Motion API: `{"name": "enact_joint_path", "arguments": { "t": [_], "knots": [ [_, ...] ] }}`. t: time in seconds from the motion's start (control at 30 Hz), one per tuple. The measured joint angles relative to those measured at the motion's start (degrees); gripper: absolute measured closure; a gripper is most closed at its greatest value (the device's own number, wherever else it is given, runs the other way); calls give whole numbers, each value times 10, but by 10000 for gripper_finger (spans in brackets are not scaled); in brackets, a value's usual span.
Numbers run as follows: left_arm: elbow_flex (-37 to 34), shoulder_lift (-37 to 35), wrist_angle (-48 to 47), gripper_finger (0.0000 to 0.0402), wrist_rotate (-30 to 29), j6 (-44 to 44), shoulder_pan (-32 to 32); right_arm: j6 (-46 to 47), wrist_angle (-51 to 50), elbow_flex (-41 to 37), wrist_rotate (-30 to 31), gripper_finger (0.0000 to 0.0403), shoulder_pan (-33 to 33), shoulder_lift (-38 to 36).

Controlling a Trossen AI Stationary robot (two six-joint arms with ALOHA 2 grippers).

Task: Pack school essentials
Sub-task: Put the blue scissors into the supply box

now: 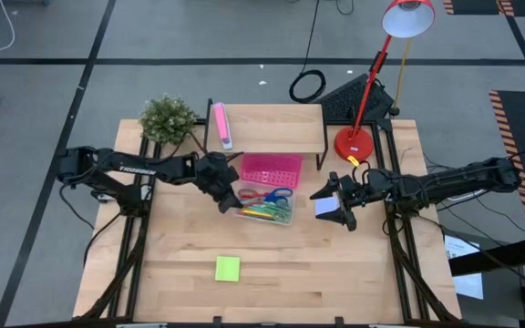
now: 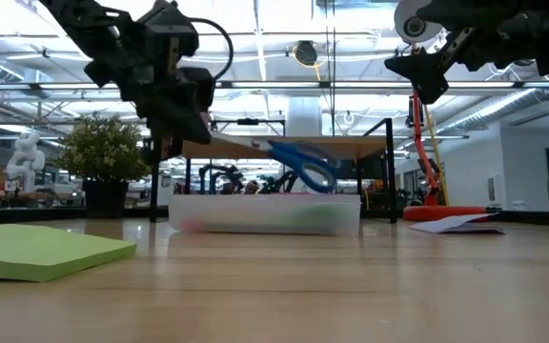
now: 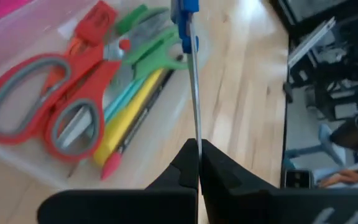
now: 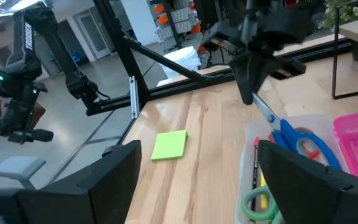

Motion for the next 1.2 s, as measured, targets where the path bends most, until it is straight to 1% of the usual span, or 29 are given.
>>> {"name": "enact_joint_path", "arguments": {
  "t": [0.07, 0.13, 0.2, 0.5, 0.63, 0.8, 1.07, 1.2],
  "knots": [
    [0, 19, 18, 401, 3, -9, 0, 0, 1, 0, -1, 89, 0, 0],
    [-2, 24, 12, 401, 23, -14, 1, 0, 2, 0, -12, 89, 0, 0],
    [1, 28, 29, 401, 29, -10, 0, 1, 3, 0, -14, 89, 0, -1],
    [0, 36, 33, 401, 55, 0, 17, -1, 7, 1, -13, 89, 3, -11],
    [0, 52, 32, 401, 88, 0, 22, 0, 6, 1, -13, 89, 3, -11],
    [0, 77, 39, 400, 95, -1, 25, 0, 5, 1, -12, 89, 3, -11],
    [0, 85, 44, 372, 91, -9, 43, -1, 5, 1, -12, 89, 3, -11],
    [0, 85, 43, 346, 82, -15, 50, -1, 5, 1, -12, 89, 3, -11]
  ]
}}
